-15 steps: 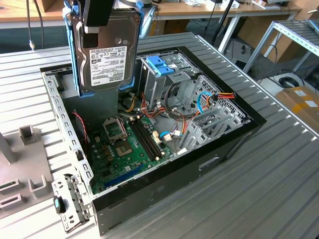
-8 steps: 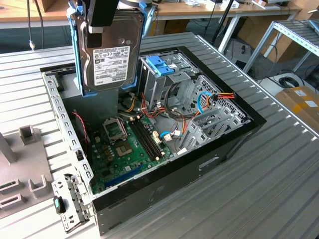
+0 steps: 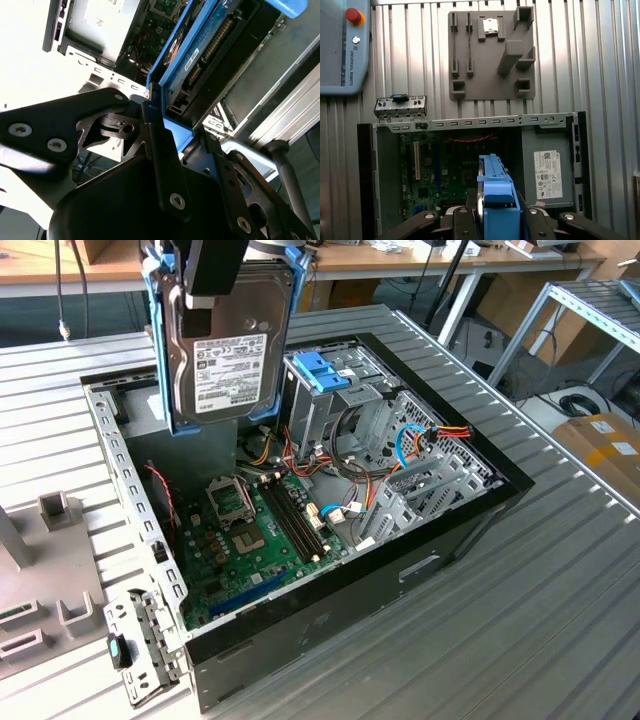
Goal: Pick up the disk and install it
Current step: 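Pick up the disk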
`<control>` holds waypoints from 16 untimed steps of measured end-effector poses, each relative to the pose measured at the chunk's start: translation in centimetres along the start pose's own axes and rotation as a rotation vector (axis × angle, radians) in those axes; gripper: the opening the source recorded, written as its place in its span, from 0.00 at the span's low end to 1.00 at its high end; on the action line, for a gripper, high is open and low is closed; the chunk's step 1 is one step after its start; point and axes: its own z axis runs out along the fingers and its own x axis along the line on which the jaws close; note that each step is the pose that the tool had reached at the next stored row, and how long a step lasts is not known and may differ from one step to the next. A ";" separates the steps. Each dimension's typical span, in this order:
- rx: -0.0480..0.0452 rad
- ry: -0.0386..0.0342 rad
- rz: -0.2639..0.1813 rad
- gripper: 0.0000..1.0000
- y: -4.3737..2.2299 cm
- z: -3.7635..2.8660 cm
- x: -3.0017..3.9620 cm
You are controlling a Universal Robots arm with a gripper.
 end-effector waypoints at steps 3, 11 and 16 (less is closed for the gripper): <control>0.0000 0.0002 0.000 0.37 -0.04 0.01 0.16; 0.0001 0.0006 0.000 0.37 -0.11 0.04 0.59; 0.0001 0.0015 0.000 0.37 -0.19 0.06 0.88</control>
